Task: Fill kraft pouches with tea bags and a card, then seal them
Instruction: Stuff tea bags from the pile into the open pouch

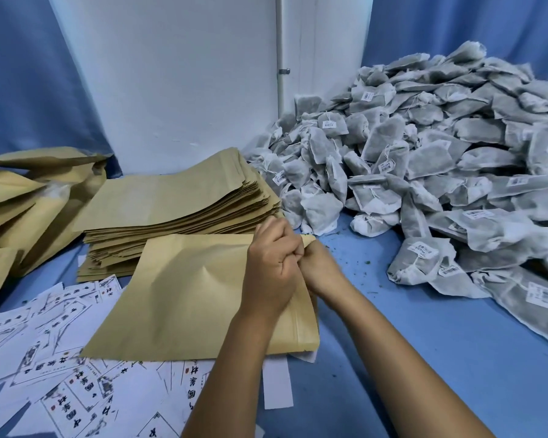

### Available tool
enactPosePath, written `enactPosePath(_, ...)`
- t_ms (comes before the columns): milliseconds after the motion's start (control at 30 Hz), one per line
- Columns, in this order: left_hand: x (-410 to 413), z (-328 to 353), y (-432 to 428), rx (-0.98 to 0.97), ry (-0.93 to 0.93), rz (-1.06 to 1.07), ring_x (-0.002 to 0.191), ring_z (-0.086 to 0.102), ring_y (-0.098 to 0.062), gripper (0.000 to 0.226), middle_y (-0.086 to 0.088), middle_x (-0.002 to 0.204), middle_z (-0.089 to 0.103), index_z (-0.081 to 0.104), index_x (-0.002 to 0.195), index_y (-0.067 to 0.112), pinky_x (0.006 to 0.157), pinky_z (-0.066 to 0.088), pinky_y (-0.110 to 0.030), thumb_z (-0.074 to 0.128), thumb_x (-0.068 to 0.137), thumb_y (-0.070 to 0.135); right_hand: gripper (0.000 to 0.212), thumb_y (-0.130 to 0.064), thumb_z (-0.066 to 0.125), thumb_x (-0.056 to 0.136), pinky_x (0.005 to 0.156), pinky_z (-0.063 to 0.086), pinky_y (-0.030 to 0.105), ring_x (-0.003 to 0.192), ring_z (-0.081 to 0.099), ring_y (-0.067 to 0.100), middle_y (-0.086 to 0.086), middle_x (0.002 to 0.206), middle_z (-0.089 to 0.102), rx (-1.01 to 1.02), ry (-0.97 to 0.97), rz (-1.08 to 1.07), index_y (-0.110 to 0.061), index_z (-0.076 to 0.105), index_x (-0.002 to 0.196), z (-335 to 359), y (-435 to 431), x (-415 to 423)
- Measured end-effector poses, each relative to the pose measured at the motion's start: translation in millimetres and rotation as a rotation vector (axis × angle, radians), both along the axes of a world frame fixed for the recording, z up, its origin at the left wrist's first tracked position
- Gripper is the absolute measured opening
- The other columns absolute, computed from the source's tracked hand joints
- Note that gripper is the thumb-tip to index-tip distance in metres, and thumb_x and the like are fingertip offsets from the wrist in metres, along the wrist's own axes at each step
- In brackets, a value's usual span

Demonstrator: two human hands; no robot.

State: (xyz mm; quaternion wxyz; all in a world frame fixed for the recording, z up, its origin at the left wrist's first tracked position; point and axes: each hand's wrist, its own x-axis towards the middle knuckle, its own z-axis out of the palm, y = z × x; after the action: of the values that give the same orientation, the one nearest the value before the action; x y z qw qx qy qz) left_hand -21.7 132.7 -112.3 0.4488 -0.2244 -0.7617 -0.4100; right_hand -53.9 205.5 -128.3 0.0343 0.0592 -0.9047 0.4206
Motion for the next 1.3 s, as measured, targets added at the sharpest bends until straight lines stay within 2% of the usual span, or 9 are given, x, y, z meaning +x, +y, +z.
enactPosePath(167, -0.6, -2.9, 1.9, -0.021, -0.031, 0.052, 0.065, 0.037, -0.023, 0.023, -0.003, 0.063, 0.037, 0.043, 0.054, 0.005, 0.061, 0.031, -0.036, 0.040, 0.059, -0.018, 0.022, -0.012, 0.048, 0.082, 0.081, 0.043, 0.037, 0.090, 0.059, 0.033, 0.013, 0.091, 0.070, 0.301, 0.149, -0.521, -0.014, 0.069, 0.077, -1.0, 72.8, -22.5)
enactPosePath(267, -0.9, -3.8, -2.1, -0.039, -0.047, 0.111, 0.068, 0.039, -0.023, 0.022, 0.000, 0.066, 0.039, 0.047, 0.057, 0.006, 0.063, 0.032, -0.033, 0.043, 0.064, -0.014, 0.042, -0.018, 0.048, 0.089, 0.108, 0.016, 0.062, 0.140, 0.018, 0.037, 0.013, 0.146, 0.035, 0.560, -0.216, -0.535, -0.016, 0.050, 0.130, -7.6, 89.7, -36.9)
enactPosePath(333, -1.7, -3.2, -5.3, -0.089, -0.049, 0.184, 0.069, 0.041, -0.023, 0.020, -0.003, 0.067, 0.043, 0.051, 0.059, 0.006, 0.061, 0.035, -0.038, 0.047, 0.067, -0.012, 0.052, -0.015, 0.047, 0.089, 0.107, 0.012, 0.066, 0.144, 0.001, 0.037, 0.011, 0.152, 0.022, 0.579, -0.333, -0.518, -0.016, 0.037, 0.140, -12.4, 97.4, -40.9)
enactPosePath(567, -1.9, -2.5, -9.1, -0.143, -0.006, 0.265, 0.067, 0.038, -0.021, 0.017, -0.002, 0.066, 0.045, 0.051, 0.060, 0.009, 0.058, 0.034, -0.038, 0.040, 0.067, -0.003, 0.029, -0.002, 0.053, 0.085, 0.085, 0.044, 0.036, 0.122, 0.039, 0.029, 0.013, 0.121, 0.054, 0.228, 0.029, -0.438, -0.009, 0.060, 0.112, -21.8, 102.5, -46.6)
enactPosePath(667, -2.3, -2.6, -10.2, -0.086, -0.002, 0.264, 0.067, 0.040, -0.023, 0.019, -0.004, 0.065, 0.046, 0.052, 0.059, 0.008, 0.057, 0.035, -0.040, 0.042, 0.065, -0.007, 0.028, 0.009, 0.050, 0.080, 0.064, 0.044, 0.026, 0.076, 0.058, 0.018, 0.010, 0.087, 0.068, -0.453, 0.175, -0.193, -0.013, 0.067, 0.081, -1.4, 86.3, -33.8)
enactPosePath(800, -3.1, -0.4, -17.0, 0.060, -0.005, 0.218, 0.066, 0.042, -0.028, 0.022, -0.005, 0.065, 0.046, 0.050, 0.056, 0.005, 0.058, 0.036, -0.042, 0.044, 0.060, -0.016, 0.047, 0.021, 0.043, 0.074, 0.068, 0.054, 0.024, 0.079, 0.066, 0.012, 0.000, 0.084, 0.069, -1.316, -0.019, 0.559, -0.019, 0.067, 0.065, 26.8, 87.6, -14.2)
enactPosePath(967, -2.2, 1.8, -13.9, 0.077, 0.014, 0.186, 0.063, 0.040, -0.027, 0.019, -0.007, 0.062, 0.042, 0.045, 0.051, 0.005, 0.054, 0.033, -0.041, 0.040, 0.058, -0.013, 0.030, 0.019, 0.056, 0.079, 0.066, 0.050, 0.018, 0.069, 0.063, 0.010, 0.002, 0.074, 0.069, -0.720, -0.060, 0.555, -0.007, 0.067, 0.070, 11.4, 56.8, -5.9)
enactPosePath(1133, -0.6, 2.2, -17.3, 0.146, 0.012, 0.157, 0.066, 0.040, -0.025, 0.022, -0.004, 0.064, 0.040, 0.042, 0.053, 0.005, 0.054, 0.032, -0.040, 0.039, 0.059, -0.016, 0.027, 0.008, 0.060, 0.082, 0.043, 0.039, 0.014, 0.047, 0.050, 0.004, -0.008, 0.055, 0.061, -0.963, -0.002, 0.005, -0.015, 0.061, 0.068, 5.5, 50.0, -18.1)
enactPosePath(1300, 0.5, 5.2, -13.8, 0.187, 0.020, 0.134, 0.065, 0.038, -0.025, 0.024, -0.004, 0.064, 0.038, 0.040, 0.052, 0.006, 0.054, 0.031, -0.036, 0.037, 0.058, -0.017, 0.035, 0.014, 0.051, 0.076, 0.049, 0.026, 0.012, 0.049, 0.030, -0.001, -0.016, 0.049, 0.036, -0.718, 0.291, 0.045, -0.019, 0.050, 0.065, -2.3, 29.4, -7.5)
